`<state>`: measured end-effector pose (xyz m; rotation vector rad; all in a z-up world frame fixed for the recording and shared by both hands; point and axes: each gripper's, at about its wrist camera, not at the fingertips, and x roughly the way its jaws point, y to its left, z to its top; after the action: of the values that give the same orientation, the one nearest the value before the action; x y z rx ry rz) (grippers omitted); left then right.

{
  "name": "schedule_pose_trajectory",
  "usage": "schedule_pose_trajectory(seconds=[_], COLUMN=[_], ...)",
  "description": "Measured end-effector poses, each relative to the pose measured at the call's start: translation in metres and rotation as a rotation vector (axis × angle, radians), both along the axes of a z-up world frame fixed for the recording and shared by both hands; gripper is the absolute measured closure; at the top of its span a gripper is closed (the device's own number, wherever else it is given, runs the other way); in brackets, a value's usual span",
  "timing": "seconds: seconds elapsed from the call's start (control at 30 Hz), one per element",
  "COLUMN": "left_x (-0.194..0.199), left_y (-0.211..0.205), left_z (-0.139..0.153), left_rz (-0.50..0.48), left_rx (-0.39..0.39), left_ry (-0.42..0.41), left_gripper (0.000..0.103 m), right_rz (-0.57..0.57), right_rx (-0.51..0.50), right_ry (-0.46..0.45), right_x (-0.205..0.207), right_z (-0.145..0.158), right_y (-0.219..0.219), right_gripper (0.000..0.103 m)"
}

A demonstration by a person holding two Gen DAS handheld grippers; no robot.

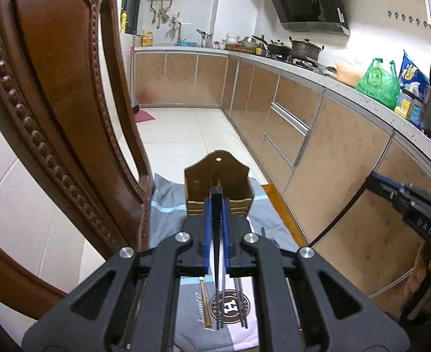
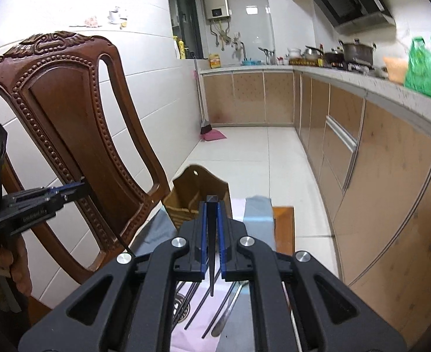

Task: Organize utensils
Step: 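Lift chopsticks, insert the right tool's chopstick into the wooden holder while left carries its own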

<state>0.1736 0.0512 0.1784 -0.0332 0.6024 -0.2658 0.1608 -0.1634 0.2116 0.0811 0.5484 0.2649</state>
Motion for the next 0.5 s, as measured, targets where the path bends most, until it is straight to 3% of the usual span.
schedule_pose_trajectory(seconds=[0.5], left_x=[-0.003], left_y=[0.034], left_z=[0.008], left_rz=[0.031], left_rx=[-0.041], left_ry=[-0.036], left_gripper=[0.096], right_rz=[-0.08], right_rx=[0.005], right_ry=[-0.094], right_x=[0.088], right_z=[0.053], right_y=[0.042], right_gripper=[0.096])
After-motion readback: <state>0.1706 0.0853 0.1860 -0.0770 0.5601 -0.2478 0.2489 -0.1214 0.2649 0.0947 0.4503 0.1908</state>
